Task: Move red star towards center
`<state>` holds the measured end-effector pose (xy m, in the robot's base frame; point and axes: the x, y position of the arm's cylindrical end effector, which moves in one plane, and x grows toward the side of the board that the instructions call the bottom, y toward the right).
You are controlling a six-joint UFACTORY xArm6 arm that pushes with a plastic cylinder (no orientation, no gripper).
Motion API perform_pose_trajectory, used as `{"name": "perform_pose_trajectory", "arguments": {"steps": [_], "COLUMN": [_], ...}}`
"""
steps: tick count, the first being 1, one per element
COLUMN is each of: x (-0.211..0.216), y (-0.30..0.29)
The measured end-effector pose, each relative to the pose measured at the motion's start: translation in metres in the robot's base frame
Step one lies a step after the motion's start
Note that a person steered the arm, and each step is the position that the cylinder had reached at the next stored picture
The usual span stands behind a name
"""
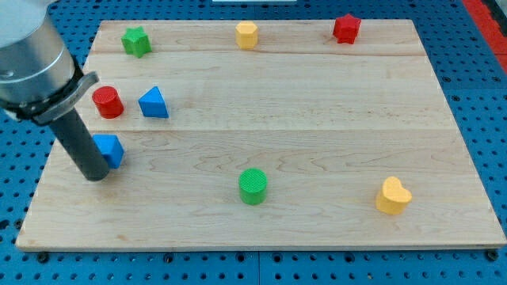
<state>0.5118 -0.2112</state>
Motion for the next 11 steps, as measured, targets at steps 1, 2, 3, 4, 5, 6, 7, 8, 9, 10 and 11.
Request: {"name": "perform_pose_trajectory", "arguments": {"steps": [1, 2, 3, 4, 5, 6, 7, 8, 9, 10, 11], "x": [-0.016, -0.023, -0.049, -0.042, -0.062, -0.11, -0.157, -0.219, -0.255, -0.278, -0.31], "y": [0.0, 0.032, 0.031, 0.027, 0.103, 0.214, 0.312, 0.374, 0.427, 0.456, 0.409]}}
